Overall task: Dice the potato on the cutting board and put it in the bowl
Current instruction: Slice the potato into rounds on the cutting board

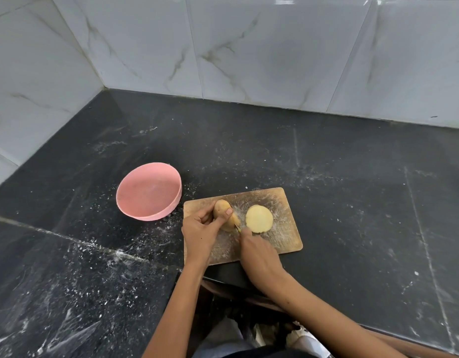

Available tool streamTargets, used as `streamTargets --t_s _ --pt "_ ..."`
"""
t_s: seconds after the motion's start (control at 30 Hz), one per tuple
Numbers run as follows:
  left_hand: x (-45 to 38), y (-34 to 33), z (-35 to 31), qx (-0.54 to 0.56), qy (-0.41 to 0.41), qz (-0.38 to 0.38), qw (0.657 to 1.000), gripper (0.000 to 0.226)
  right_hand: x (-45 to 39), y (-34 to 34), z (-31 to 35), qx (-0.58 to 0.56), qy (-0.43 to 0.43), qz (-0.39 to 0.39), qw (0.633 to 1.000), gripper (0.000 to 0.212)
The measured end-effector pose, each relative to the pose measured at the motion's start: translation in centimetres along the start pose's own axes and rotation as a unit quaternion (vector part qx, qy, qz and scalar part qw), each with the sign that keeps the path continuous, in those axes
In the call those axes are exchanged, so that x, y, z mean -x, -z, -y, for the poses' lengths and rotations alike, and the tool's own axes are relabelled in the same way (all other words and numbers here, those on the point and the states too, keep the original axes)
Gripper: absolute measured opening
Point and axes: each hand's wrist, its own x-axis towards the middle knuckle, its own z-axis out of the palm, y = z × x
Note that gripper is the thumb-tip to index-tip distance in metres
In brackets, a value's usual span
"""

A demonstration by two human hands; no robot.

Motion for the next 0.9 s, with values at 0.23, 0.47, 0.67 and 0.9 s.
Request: streamTargets --t_s 0.23,0.47,0.67,0.9 --pt "0.1 0.0 -0.5 0.02 0.022 0.008 1.0 0.051 1.2 -0.9 -1.0 0.021 0.014 0.009 1.0 0.021" --pt "-0.6 0.4 -0.7 0.026 0.052 0.015 0.998 0.032 -0.8 -0.5 0.2 0.008 0.013 -0.006 1.0 0.027" --pt "-0.4 0.3 -0.9 0.044 0.069 0.016 0.997 0.032 0.9 -0.8 -0.7 0.023 0.008 0.005 1.0 0.027" --pt "-0.4 0.1 -1.2 0.046 0.068 0.012 0.997 0.031 -1.1 -0.3 0.4 0.003 0.011 0.004 1.0 0.03"
